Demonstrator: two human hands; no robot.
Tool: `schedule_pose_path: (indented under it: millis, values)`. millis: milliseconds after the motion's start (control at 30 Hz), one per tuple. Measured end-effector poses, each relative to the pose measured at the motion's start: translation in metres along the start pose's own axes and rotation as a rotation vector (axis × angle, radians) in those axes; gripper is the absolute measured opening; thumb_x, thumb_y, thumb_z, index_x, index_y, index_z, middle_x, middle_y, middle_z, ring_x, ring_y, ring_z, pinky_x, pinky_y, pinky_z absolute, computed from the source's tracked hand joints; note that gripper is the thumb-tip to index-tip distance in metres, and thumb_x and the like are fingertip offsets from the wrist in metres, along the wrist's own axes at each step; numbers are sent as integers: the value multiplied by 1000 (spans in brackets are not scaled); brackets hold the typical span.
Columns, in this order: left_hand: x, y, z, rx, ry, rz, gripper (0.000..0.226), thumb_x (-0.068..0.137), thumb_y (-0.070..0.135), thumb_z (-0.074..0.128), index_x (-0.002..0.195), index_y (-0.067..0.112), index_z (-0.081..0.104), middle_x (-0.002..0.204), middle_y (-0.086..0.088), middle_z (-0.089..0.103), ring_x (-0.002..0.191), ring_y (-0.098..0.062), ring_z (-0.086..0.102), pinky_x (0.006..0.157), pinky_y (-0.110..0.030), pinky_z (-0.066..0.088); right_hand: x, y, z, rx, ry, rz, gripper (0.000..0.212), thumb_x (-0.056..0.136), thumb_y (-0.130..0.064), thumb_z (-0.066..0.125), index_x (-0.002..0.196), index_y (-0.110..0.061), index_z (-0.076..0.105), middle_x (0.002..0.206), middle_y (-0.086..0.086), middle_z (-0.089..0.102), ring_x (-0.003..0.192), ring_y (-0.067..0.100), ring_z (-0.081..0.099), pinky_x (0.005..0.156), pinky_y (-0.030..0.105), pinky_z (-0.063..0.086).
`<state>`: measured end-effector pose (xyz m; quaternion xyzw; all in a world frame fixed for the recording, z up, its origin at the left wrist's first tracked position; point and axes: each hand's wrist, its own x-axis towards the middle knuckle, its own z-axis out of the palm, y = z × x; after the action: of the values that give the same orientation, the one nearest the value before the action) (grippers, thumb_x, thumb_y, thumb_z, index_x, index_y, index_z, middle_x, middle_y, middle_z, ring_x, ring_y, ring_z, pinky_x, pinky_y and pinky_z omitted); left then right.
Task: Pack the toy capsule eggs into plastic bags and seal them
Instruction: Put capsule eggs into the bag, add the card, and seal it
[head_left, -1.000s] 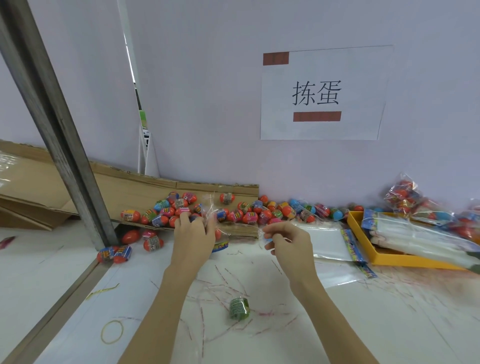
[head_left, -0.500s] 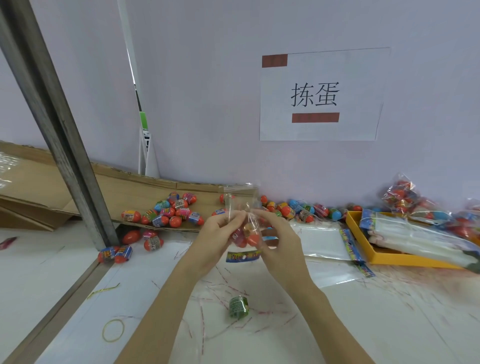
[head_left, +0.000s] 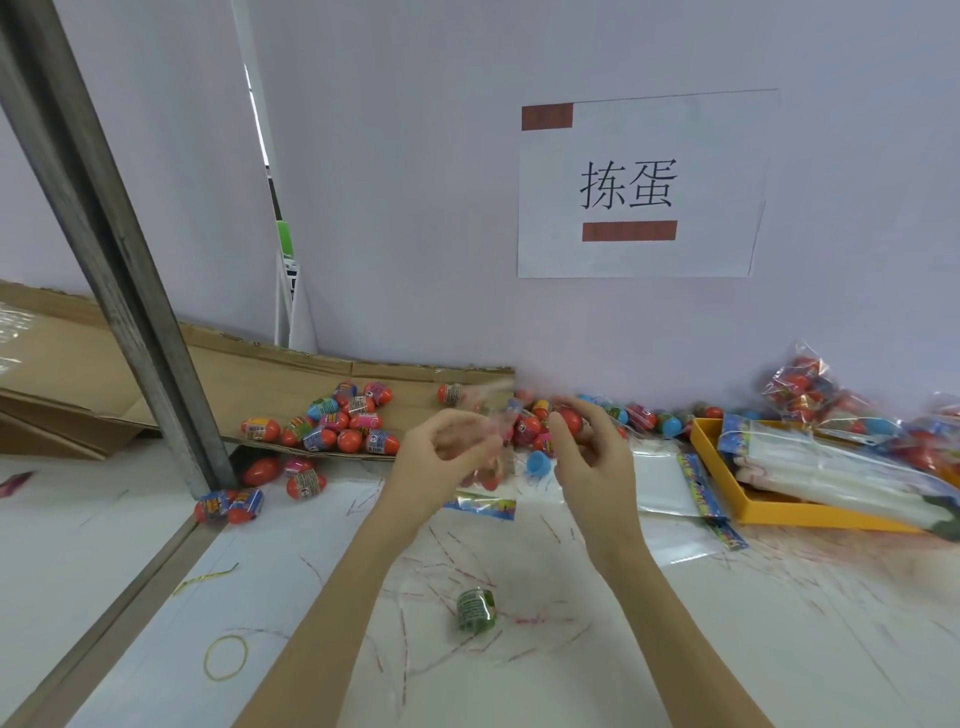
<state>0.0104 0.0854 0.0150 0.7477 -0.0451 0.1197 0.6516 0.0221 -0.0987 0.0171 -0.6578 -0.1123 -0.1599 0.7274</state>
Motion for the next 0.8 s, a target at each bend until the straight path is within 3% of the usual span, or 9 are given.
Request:
schedule_pose_path:
  millis: [133, 267, 400, 500, 600, 733, 800]
  values:
    - [1, -9, 6, 173, -27, 113, 27, 86, 29, 87, 109, 23, 74, 93, 1, 79, 73, -26, 77, 72, -38, 65, -7, -5, 7, -42, -21, -177, 37, 97, -19, 72, 130, -27, 58, 104, -12, 71, 97, 13, 71, 79, 22, 58]
    - [0, -10, 8, 196, -9, 152, 26, 86, 33, 85, 107, 24, 74, 90, 7, 79, 71, -17, 76, 67, -21, 59, -12, -5, 10, -119, -41, -293, 34, 95, -12, 75, 118, -30, 58, 106, -21, 70, 99, 7, 70, 76, 13, 53]
    - [0, -9, 9, 224, -14, 150, 22, 88, 32, 84, 106, 25, 73, 88, 6, 78, 69, -17, 75, 68, -23, 61, -9, 0, 7, -369, -101, -410, 31, 97, -9, 70, 124, -24, 66, 111, -11, 67, 97, 3, 67, 70, 15, 53]
    - [-2, -10, 8, 294, -23, 181, 19, 91, 22, 82, 106, 28, 71, 82, 6, 76, 70, -14, 73, 71, -27, 62, -10, 6, 8, -466, -141, -411, 29, 96, -12, 72, 122, -24, 71, 119, -3, 55, 102, -2, 57, 72, 21, 56]
    - [-4, -9, 10, 415, -32, 242, 24, 90, 19, 79, 109, 30, 70, 82, 9, 73, 74, -11, 71, 70, -24, 60, -10, 8, 9, -529, -200, -405, 28, 96, -15, 73, 123, -20, 71, 115, -6, 59, 99, 5, 58, 77, 27, 57]
    - [-5, -8, 11, 488, -25, 311, 20, 92, 21, 76, 108, 29, 70, 79, 11, 69, 72, -13, 69, 68, -25, 59, -8, 3, 5, -519, -202, -370, 20, 91, -17, 78, 108, -25, 69, 98, -21, 68, 93, 1, 63, 75, 11, 47]
    - [-6, -7, 12, 503, -34, 351, 17, 92, 21, 73, 108, 25, 71, 79, 9, 69, 71, -16, 67, 68, -29, 59, -8, 4, 5, -526, -227, -362, 15, 92, -14, 76, 101, -24, 72, 96, -22, 69, 91, 2, 63, 74, 10, 45]
